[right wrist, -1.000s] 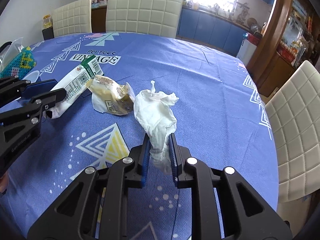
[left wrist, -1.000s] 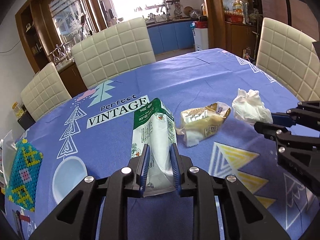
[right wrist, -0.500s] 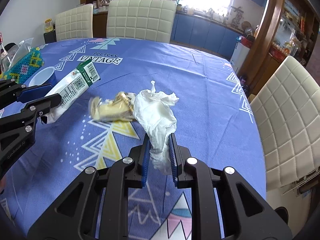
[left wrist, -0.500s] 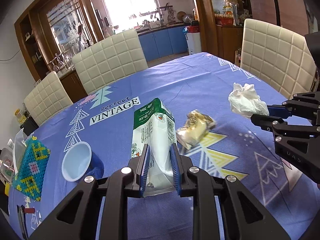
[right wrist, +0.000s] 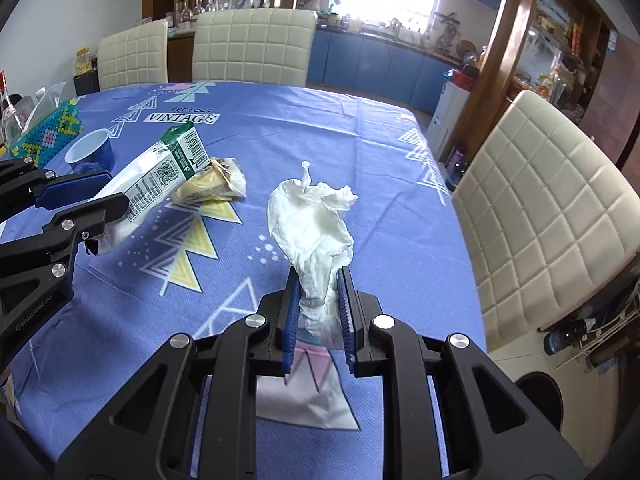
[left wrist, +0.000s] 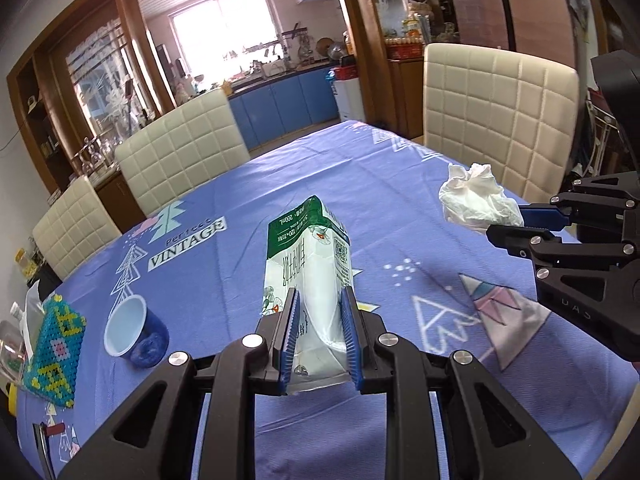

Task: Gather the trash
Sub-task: 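Lift both items and carry them over the black bin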

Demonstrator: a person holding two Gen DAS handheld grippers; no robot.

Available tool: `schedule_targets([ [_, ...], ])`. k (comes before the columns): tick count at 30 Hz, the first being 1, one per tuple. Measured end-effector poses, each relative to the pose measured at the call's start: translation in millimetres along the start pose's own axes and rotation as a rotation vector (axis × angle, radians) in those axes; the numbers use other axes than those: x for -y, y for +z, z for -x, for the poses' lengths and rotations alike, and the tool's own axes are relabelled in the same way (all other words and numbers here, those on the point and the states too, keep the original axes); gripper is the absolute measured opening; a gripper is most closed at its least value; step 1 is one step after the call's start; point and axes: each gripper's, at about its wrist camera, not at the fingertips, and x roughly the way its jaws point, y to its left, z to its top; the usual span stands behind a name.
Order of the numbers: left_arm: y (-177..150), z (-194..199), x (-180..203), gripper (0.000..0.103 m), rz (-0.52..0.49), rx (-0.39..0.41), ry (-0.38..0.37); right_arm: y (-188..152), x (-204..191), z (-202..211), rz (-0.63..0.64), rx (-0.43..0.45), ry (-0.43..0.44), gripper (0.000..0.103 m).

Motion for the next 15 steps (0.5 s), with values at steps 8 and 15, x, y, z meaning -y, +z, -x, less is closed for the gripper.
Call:
schedule_targets([
  [8, 11.4, 11.0, 42.3, 0.021, -0.069, 0.036, -0.069, -20.5, 29.6, 21.3, -0.047, -0.002, -0.059, 0.020],
  [15, 22.1, 15.8, 76.3, 0.021, -0.125, 0.061, -0.134, -37.9, 56.0, 37.3, -0.088, -0.003, -0.125, 0.020],
])
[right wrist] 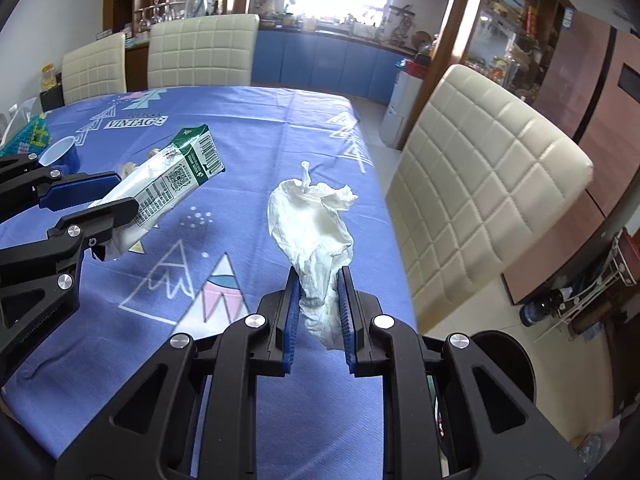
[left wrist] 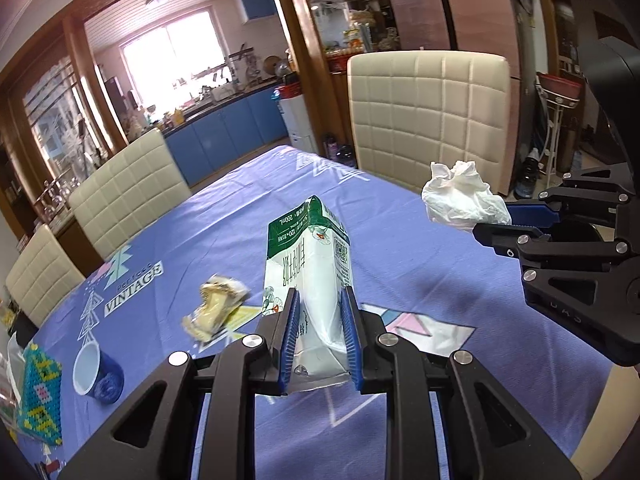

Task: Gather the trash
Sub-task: 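Lift both items and carry them over the black bin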

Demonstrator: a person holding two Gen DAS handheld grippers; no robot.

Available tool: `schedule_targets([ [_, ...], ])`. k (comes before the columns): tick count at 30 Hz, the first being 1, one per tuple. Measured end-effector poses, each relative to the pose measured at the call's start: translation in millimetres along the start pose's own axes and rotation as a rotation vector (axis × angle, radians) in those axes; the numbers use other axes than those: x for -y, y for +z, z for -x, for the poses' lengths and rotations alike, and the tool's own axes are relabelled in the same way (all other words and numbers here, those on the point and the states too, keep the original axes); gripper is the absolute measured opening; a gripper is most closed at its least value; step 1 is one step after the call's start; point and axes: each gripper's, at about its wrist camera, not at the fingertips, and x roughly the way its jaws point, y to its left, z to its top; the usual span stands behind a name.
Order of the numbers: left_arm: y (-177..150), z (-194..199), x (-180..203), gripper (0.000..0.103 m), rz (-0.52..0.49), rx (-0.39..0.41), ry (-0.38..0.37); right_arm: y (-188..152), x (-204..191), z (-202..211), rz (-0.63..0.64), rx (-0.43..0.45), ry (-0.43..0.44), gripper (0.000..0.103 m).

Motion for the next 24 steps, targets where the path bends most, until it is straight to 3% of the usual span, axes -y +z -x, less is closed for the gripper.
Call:
schedule_targets([
  [24, 40.8, -1.5, 90.0, 0.021, -0.161, 0.075, -0.167, -41.2, 88.9, 35.6, -0.156, -0.014, -0.166, 0.020],
])
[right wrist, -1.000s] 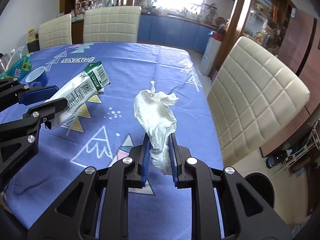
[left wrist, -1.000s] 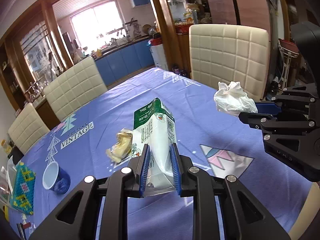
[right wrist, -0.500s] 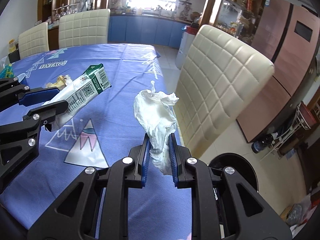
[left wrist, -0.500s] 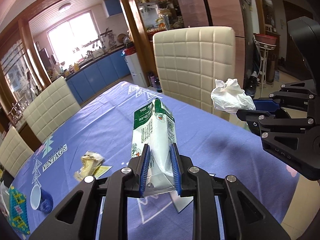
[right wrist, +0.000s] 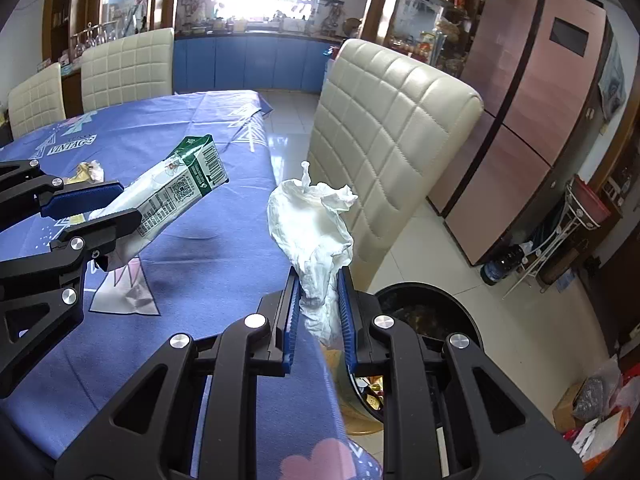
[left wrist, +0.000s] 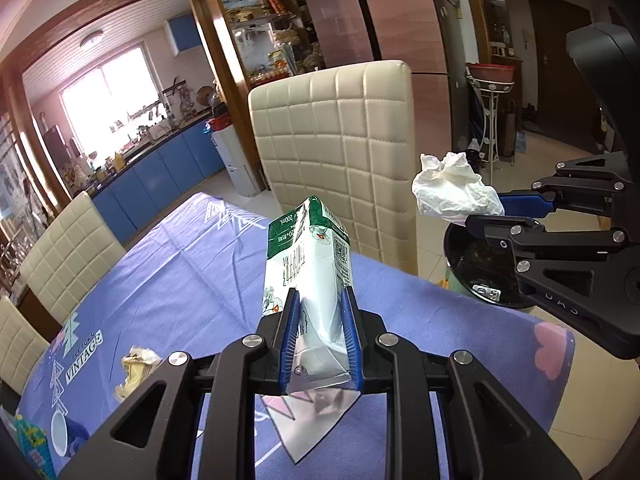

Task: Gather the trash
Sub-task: 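Lift both items and carry them over the black bin, then open the right tool to drop the tissue into the bin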

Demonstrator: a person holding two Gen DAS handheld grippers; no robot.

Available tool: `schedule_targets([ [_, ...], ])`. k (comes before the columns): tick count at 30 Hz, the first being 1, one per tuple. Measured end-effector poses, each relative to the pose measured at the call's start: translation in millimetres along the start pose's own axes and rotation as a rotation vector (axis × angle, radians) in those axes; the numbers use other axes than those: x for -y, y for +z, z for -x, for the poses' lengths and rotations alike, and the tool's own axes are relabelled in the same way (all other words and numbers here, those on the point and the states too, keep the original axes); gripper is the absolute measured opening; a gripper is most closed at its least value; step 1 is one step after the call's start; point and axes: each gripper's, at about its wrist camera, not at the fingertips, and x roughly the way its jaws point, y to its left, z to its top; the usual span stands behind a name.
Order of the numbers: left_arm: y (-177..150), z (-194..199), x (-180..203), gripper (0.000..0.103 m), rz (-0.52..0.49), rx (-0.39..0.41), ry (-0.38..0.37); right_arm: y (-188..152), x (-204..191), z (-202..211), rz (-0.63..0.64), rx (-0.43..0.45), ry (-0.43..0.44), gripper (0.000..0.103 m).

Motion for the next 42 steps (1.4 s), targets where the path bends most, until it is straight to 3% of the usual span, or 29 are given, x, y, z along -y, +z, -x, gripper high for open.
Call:
schedule_targets([
  [27, 53.7, -11.4, 82.4, 0.021, -0.094, 0.091, -0.137, -24.8, 91.3, 17.8, -0.103, -0.006, -0.159, 0.020],
  [42, 70.2, -25.0, 98.2, 0.021, -0.117, 0.095, -0.145, -17.2, 135.3, 19.2, -0.171, 0.037, -0.247, 0.022],
])
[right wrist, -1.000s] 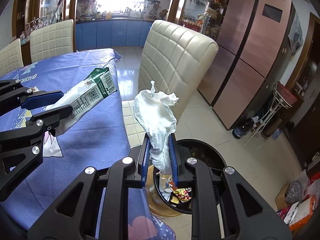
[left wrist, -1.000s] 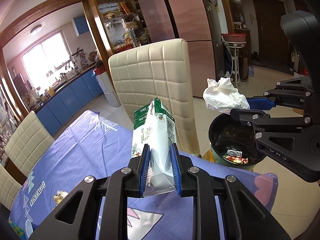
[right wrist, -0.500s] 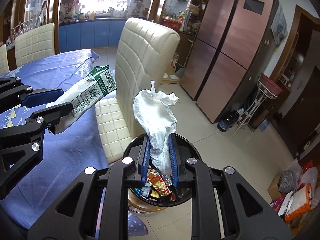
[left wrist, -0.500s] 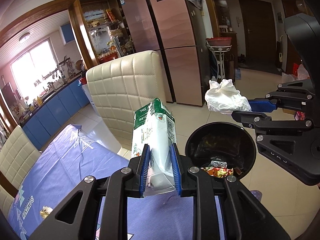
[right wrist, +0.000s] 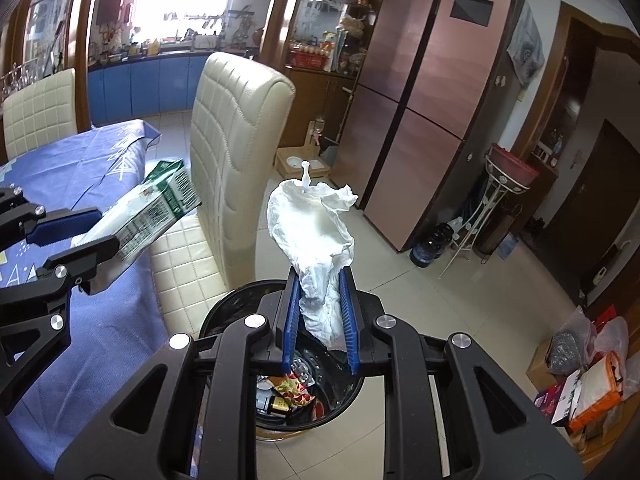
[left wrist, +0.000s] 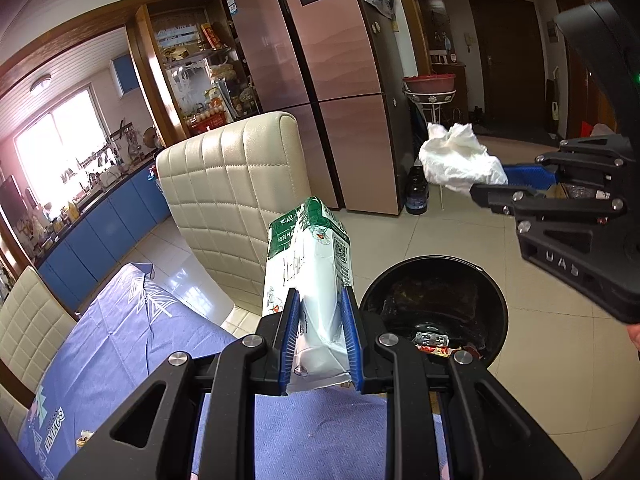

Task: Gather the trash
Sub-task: 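Open the right tool to drop the tissue into the bin, then open the left tool to drop the milk carton into the bin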

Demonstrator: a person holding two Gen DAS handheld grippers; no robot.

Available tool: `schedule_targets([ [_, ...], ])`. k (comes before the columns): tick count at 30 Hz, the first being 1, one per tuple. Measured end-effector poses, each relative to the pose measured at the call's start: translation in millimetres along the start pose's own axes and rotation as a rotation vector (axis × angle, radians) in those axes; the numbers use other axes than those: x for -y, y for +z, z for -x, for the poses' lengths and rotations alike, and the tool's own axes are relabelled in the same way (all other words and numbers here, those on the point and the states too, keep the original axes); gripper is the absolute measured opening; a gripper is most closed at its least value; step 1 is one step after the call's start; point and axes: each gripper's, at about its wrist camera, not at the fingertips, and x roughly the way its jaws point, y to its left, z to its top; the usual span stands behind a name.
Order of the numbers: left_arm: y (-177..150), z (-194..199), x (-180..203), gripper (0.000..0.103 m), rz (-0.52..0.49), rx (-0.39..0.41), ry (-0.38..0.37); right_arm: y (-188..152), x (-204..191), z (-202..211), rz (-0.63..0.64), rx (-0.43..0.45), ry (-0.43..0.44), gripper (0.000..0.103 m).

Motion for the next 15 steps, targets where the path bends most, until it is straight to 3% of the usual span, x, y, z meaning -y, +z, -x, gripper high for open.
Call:
schedule_targets([
  [2, -0.5, -2.6, -1.9, 0.021, 0.000, -0.004, 0.004, 0.1, 5.0, -4.4, -0.020, -0.008, -0.003, 0.022],
  [4, 0.4, -4.0, -1.8, 0.021, 0.001, -0.007, 0.004, -0.9, 13.3, -10.0, -0.051, -0.022, -0.017, 0.040],
  [5, 0.7, -5.1, -1.8, 0.021, 0.000, -0.008, 0.004, -1.8, 17.9, -11.8, -0.075, -0.026, -0.009, 0.076],
  [6, 1.2, -6.0, -1.4, 0.021, -0.002, -0.009, 0.004, -2.1, 21.0, -11.1, -0.094, -0.015, -0.016, 0.091],
  [7, 2.2, -6.5, 0.0, 0.021, -0.005, -0.009, 0.004, -3.6, 25.2, -5.4, -0.119, 0.036, -0.035, 0.096],
  [9, 2.9, -7.8, 3.1, 0.021, -0.010, -0.008, 0.004, -3.3, 29.9, -1.2, -0.135, 0.061, -0.027, 0.096],
  [15, 6.5, -13.7, 11.8, 0.021, -0.025, -0.010, -0.024, -8.7, 42.7, -7.1, -0.173, 0.025, -0.067, 0.096],
])
